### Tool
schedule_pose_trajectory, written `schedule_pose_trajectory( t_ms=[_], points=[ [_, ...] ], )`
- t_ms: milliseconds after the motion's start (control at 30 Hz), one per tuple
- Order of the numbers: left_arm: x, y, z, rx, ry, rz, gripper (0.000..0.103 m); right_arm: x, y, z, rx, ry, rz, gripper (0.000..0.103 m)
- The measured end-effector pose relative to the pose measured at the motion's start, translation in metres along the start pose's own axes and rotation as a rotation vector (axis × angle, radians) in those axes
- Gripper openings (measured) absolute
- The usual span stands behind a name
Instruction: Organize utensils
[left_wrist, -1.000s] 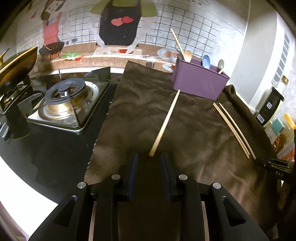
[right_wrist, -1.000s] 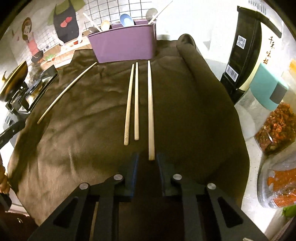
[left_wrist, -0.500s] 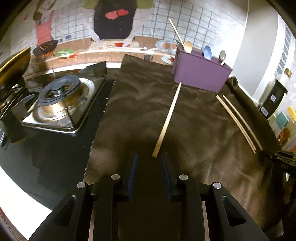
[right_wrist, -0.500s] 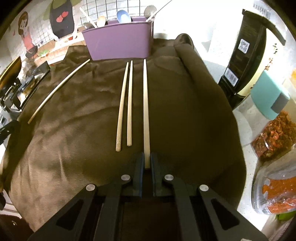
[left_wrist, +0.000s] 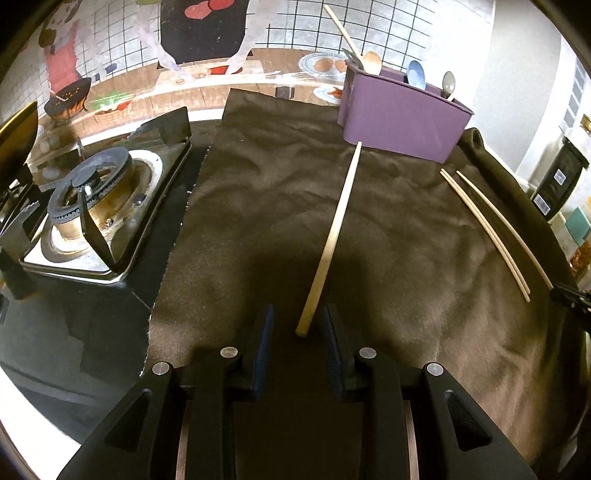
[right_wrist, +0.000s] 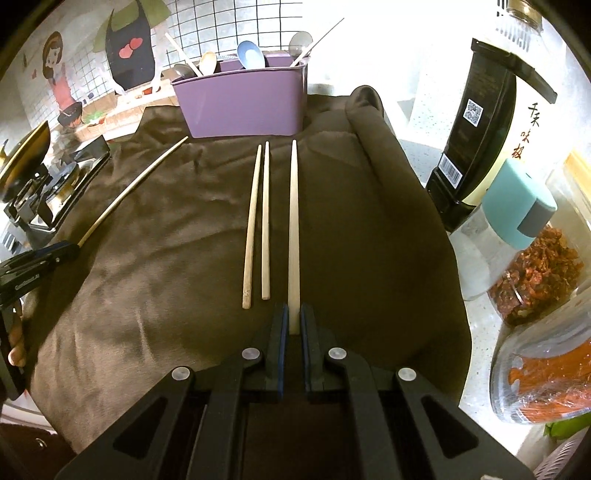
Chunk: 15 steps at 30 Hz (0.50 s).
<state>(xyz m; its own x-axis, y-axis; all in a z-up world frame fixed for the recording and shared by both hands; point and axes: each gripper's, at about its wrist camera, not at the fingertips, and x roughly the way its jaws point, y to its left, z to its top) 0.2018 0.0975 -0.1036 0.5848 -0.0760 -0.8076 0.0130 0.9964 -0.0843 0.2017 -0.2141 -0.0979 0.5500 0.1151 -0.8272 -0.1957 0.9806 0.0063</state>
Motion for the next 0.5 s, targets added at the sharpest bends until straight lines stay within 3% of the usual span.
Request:
schedule_pose_trajectory(
  t_ms=[367,500],
  points=[
    [0.007,-0.007,0.004,0.033,0.014,0.015,0.026,0.002,0.000,0.002,-0.002,-0.001,0.015,0.005],
    [0.006,-0.009,0.004,0.040,0.008,0.002,0.013,0.002,0.000,0.004,-0.003,-0.006,0.022,0.005]
  ],
)
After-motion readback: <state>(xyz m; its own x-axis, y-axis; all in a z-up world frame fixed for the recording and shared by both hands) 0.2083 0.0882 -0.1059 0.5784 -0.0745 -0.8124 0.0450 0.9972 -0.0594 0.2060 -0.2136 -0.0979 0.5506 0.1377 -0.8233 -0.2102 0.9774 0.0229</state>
